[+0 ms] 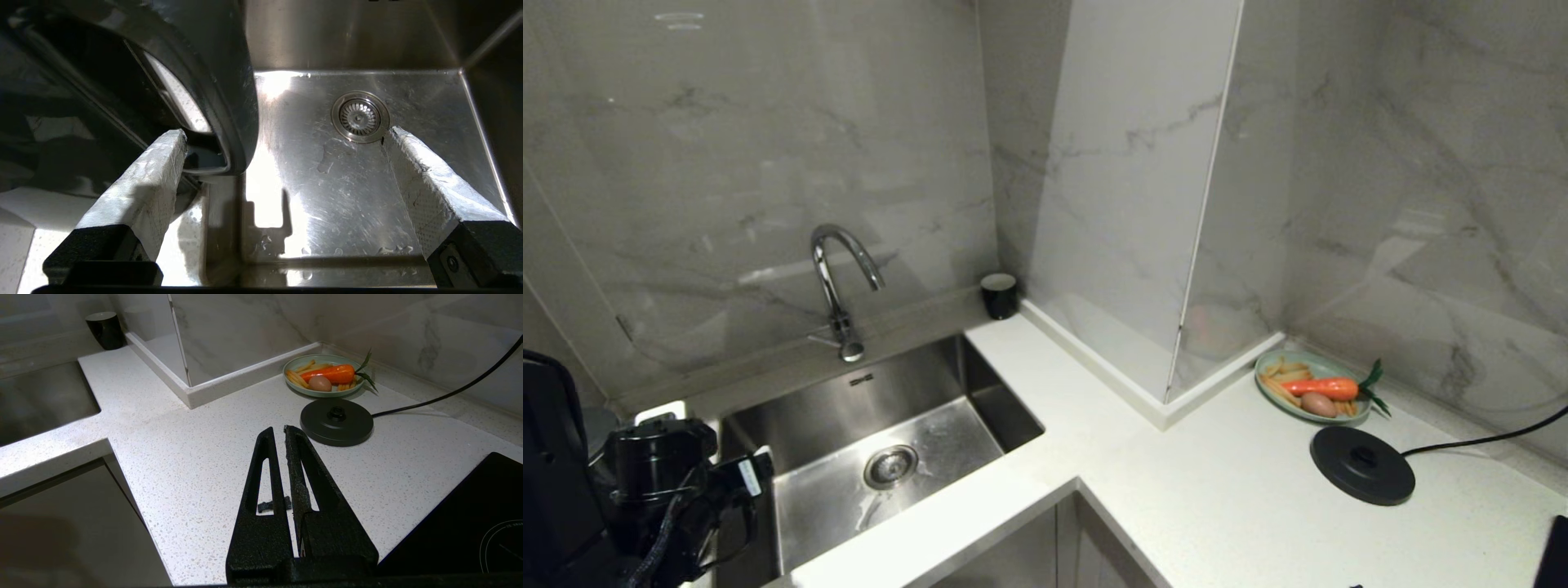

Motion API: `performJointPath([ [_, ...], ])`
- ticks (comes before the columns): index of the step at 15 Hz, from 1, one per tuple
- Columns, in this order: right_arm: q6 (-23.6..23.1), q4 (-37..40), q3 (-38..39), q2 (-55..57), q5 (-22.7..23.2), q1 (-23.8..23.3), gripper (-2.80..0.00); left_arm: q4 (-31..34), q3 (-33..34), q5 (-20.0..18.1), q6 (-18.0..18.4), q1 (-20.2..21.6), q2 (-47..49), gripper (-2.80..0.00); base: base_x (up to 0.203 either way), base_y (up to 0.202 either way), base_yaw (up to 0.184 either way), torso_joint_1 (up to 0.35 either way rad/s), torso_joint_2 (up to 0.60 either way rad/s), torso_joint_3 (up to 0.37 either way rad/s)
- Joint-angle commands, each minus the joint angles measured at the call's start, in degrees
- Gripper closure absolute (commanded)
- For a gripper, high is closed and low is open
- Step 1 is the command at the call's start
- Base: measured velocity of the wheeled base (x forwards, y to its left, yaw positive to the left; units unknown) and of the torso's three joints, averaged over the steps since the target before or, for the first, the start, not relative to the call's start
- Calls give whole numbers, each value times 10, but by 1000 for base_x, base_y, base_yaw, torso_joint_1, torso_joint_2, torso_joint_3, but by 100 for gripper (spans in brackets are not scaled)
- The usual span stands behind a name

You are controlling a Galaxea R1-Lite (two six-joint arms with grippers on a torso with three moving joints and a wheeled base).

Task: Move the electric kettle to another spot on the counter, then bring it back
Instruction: Grab the kettle

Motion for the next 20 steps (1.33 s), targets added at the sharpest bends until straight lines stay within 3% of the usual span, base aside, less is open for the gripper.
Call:
performJointPath([
  [1, 0, 0, 0, 1, 0, 0, 0, -4, -10, -9, 0, 2, 2, -280, 0, 0, 0, 0, 0, 0],
  [6, 0, 0, 0, 0, 0, 0, 0, -5, -43, -10, 20, 25, 19, -280, 0, 0, 0, 0, 0, 0],
  [9, 0, 0, 0, 0, 0, 0, 0, -5, -50, -41, 31, 39, 18, -280, 0, 0, 0, 0, 0, 0],
  [13, 0, 0, 0, 1, 0, 0, 0, -7, -63, -45, 39, 54, 17, -280, 0, 0, 0, 0, 0, 0],
  [20, 0, 0, 0, 1, 0, 0, 0, -83, -58, -45, 69, 58, 25, -280, 0, 0, 0, 0, 0, 0],
])
